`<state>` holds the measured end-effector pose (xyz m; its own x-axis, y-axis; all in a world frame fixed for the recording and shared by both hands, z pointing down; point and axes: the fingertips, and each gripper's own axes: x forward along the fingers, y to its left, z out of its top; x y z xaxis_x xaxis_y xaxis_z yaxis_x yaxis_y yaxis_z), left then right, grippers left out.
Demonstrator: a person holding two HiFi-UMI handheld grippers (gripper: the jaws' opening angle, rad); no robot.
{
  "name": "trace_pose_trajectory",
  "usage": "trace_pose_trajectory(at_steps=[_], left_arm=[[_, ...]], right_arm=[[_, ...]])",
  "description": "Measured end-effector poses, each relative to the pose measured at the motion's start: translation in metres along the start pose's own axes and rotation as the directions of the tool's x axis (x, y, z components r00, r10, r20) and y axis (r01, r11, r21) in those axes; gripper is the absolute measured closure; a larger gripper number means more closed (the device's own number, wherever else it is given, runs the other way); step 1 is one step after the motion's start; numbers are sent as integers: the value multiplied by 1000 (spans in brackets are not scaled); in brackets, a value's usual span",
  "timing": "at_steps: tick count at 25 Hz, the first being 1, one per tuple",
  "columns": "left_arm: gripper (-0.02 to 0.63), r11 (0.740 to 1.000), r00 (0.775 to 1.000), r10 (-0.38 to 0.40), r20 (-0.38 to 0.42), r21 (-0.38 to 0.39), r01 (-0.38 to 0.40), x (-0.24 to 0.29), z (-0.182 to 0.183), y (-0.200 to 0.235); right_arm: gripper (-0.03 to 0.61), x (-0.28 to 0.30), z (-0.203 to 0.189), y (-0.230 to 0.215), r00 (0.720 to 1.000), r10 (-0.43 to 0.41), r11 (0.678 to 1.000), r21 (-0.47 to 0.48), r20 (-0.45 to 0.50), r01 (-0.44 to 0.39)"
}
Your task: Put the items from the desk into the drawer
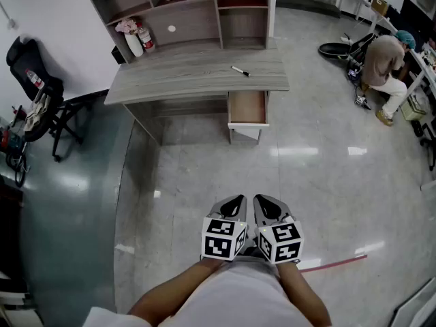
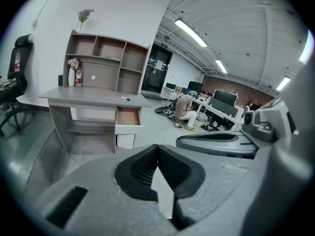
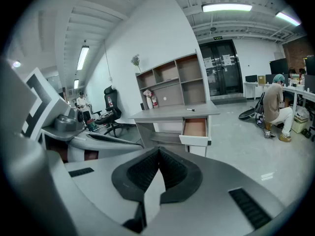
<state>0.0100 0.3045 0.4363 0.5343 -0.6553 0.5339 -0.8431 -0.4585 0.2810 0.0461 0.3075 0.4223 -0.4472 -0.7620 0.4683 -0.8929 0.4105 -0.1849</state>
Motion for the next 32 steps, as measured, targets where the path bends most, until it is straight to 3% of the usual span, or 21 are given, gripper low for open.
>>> trace_pose_trajectory(at_steps=[14,32], left_arm=[[612,998,999,-40,33,-40,41,-15,-1,23],[612,999,1000,-8,27,-31,9,33,31,57]], right_arm=[[577,10,5,27,999,-44,999,-28,3,44],[577,65,26,-6,1000,-5,1000,-1,-3,5]])
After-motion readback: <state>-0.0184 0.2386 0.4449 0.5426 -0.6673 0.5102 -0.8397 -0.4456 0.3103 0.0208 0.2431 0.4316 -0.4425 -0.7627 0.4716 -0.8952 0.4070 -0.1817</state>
